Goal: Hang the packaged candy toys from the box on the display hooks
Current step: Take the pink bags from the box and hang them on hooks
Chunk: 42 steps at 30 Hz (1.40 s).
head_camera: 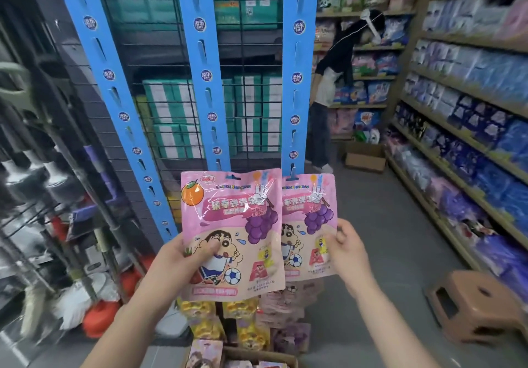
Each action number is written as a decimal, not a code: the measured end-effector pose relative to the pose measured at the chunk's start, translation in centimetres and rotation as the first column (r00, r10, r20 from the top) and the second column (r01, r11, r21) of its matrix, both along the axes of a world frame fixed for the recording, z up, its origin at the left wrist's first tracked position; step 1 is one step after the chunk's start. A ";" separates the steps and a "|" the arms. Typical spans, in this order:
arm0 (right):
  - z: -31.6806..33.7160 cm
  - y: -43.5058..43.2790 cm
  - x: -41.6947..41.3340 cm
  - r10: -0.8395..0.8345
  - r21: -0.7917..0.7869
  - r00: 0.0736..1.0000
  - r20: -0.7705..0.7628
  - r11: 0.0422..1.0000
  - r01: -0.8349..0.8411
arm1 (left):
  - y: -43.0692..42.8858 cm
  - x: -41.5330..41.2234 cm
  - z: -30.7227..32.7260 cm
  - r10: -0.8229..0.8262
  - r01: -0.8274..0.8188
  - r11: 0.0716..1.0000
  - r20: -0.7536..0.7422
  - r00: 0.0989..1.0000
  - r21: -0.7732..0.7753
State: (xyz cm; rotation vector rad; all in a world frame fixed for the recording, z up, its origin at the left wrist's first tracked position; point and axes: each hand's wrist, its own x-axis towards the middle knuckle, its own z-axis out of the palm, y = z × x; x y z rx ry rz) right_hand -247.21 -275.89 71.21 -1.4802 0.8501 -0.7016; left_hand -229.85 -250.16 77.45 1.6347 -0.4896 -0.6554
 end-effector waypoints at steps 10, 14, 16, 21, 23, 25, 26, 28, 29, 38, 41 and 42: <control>-0.9 0.0 0.1 -0.080 0.019 0.997 0.013 0.997 0.079 | -0.1 -0.6 -0.1 -0.065 0.065 0.997 0.011 0.998 0.038; -0.8 0.2 -0.8 -0.133 0.017 0.990 0.046 0.991 0.133 | -0.9 -0.9 -0.3 -0.097 0.096 0.993 0.012 0.995 0.071; -0.4 0.2 -1.4 -0.169 -0.081 0.985 0.042 0.982 0.172 | -1.5 -1.1 -0.4 -0.113 0.113 0.991 0.006 0.994 0.074; 2.7 1.7 -2.8 -0.124 -0.193 0.987 0.101 0.971 0.141 | -3.1 -2.1 -0.3 -0.146 0.146 0.987 0.003 0.989 0.065; 4.1 2.8 -3.2 -0.012 -0.168 0.995 0.102 0.985 0.029 | -3.8 -2.6 -0.2 -0.165 0.163 0.984 0.019 0.986 0.066; 4.8 3.7 -3.5 0.118 -0.110 0.990 0.073 0.988 -0.110 | -4.5 -3.1 0.0 -0.183 0.181 0.981 0.032 0.983 0.064; 4.9 4.2 -3.6 0.174 -0.074 0.983 0.063 0.983 -0.169 | -4.8 -3.3 0.0 -0.193 0.191 0.980 0.038 0.980 0.061; 4.5 4.9 -3.8 0.222 -0.037 0.974 0.053 0.975 -0.220 | -5.2 -3.8 0.1 -0.207 0.205 0.977 0.041 0.977 0.062; 4.3 5.3 -3.8 0.211 -0.040 0.977 0.042 0.977 -0.209 | -5.3 -4.0 0.1 -0.215 0.212 0.975 0.042 0.976 0.063; 4.8 4.6 -3.4 0.085 -0.082 0.996 0.032 0.993 -0.082 | -6.3 -4.0 1.0 -0.268 0.267 0.963 0.065 0.961 0.027; 5.8 3.7 -2.9 0.066 -0.120 0.998 0.025 0.991 -0.062 | -7.1 -3.4 1.9 -0.265 0.265 0.964 0.110 0.958 0.011; 6.2 3.4 -2.6 0.065 -0.132 0.998 0.024 0.989 -0.061 | -7.5 -3.2 2.2 -0.257 0.259 0.966 0.117 0.959 0.004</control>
